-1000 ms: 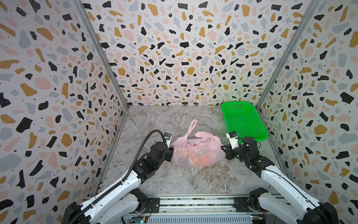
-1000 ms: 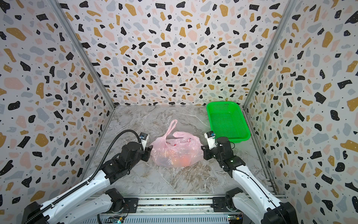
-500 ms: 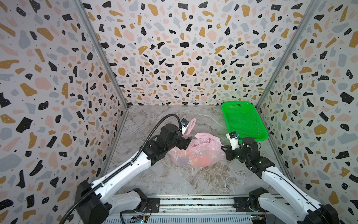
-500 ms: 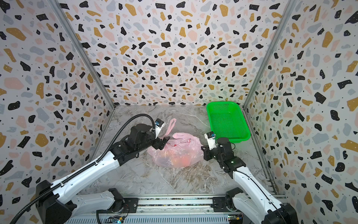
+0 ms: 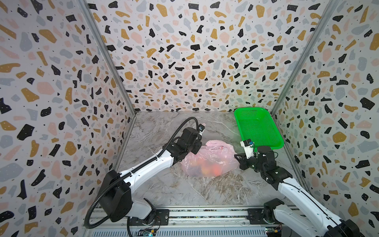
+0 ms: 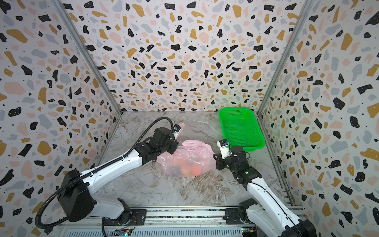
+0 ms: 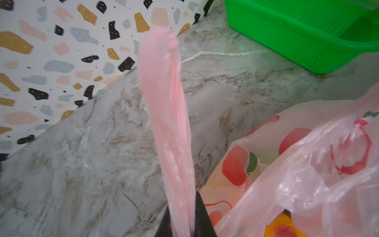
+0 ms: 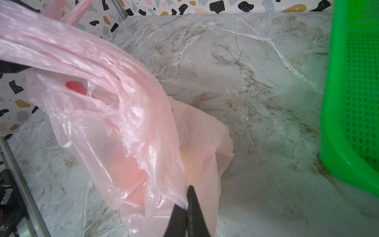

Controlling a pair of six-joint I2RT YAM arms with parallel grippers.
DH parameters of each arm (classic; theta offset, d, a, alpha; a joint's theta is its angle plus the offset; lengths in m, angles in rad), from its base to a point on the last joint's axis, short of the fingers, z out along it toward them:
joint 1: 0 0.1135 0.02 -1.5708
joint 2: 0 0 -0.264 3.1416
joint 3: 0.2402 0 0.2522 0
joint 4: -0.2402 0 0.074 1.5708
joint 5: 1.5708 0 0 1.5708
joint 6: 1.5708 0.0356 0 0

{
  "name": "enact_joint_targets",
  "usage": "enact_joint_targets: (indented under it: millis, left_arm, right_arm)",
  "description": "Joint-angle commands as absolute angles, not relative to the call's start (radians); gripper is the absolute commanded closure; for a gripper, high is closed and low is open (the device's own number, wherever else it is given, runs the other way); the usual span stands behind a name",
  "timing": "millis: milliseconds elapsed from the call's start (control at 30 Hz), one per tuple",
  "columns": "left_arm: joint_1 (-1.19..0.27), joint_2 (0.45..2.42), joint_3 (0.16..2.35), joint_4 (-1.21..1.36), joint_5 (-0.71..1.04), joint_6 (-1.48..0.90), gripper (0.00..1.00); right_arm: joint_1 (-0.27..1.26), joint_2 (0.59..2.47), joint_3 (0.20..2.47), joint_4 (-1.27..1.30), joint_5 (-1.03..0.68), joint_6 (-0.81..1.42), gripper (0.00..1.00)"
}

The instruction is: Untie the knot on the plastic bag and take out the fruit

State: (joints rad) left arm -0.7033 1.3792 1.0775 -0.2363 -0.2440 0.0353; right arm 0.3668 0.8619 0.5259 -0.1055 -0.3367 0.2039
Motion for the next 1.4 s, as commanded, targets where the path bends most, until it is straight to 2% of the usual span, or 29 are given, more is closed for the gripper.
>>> enact_joint_targets:
  millis: [0, 167, 300, 367, 533, 600, 733, 933, 1133, 1367]
  left_arm:
    - [-0.698, 1.233, 1.01, -0.131, -0.345, -0.03, 0.98]
    - [-0.715, 1.018, 0.833, -0.042, -0.299, -0.089, 0.98]
    - [-0.783, 0.892, 0.696, 0.001, -0.279, -0.11, 0.96]
    - [-0.812, 0.847, 0.646, 0.004, -0.301, -0.126, 0.97]
    - [-0.869, 0.723, 0.548, 0.024, -0.368, -0.133, 0.97]
    - [-0.877, 0.699, 0.531, 0.026, -0.375, -0.132, 0.96]
    - [-0.893, 0.689, 0.509, 0.024, -0.379, -0.128, 0.95]
    - [-0.926, 0.629, 0.478, 0.021, -0.423, -0.139, 0.94]
    - [-0.939, 0.584, 0.474, 0.026, -0.445, -0.121, 0.93]
    - [-0.95, 0.579, 0.466, 0.032, -0.442, -0.123, 0.92]
  right_arm:
    - [0.373, 0.825, 0.515, -0.154, -0.348, 0.266, 1.0]
    - [0.422, 0.796, 0.484, -0.181, -0.362, 0.36, 1.0]
    - [0.53, 0.79, 0.466, -0.204, -0.36, 0.448, 0.98]
    - [0.595, 0.787, 0.478, -0.238, -0.337, 0.475, 0.88]
    - [0.659, 0.754, 0.65, -0.43, -0.274, 0.444, 0.5]
    - [0.66, 0.776, 0.756, -0.509, -0.271, 0.396, 0.42]
    - [0.661, 0.907, 0.966, -0.641, -0.313, 0.256, 0.35]
    - [0.668, 1.125, 1.24, -0.705, -0.31, 0.05, 0.31]
    - [0.769, 1.32, 1.297, -0.643, -0.352, -0.05, 0.3]
    - [0.904, 1.41, 1.27, -0.526, -0.319, -0.129, 0.24]
